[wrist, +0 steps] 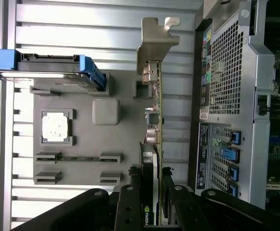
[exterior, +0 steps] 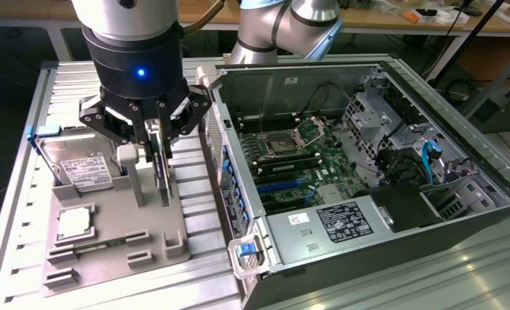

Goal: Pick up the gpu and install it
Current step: 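Pick up the gpu and move the gpu toward the slot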

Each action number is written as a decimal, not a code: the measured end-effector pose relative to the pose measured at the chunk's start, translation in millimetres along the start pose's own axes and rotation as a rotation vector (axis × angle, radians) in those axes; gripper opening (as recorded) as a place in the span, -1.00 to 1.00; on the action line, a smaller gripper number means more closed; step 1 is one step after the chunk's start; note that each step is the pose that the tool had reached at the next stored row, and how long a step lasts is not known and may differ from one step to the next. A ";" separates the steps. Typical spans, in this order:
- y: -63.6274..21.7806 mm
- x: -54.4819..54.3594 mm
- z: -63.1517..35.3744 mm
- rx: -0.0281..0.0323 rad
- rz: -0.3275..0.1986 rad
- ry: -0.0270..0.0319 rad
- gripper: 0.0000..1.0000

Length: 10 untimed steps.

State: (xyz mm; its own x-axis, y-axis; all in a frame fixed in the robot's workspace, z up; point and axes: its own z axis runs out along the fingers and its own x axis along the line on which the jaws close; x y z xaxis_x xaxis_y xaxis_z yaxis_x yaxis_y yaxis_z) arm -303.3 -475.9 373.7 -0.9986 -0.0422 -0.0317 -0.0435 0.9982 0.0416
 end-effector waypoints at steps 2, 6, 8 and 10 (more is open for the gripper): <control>0.2 -0.1 -2.8 0.0000 0.000 0.0000 -0.46; 0.5 -0.3 -9.3 0.0001 0.000 0.0000 -0.46; 0.6 -0.4 -12.5 0.0002 0.000 0.0000 -0.46; 0.9 -0.6 -17.4 0.0002 0.000 0.0000 -0.46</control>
State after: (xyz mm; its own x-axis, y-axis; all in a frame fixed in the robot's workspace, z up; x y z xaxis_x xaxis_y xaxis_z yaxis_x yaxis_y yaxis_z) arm -303.3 -475.8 391.1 -0.9986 -0.0418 -0.0316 -0.0431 0.9982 0.0415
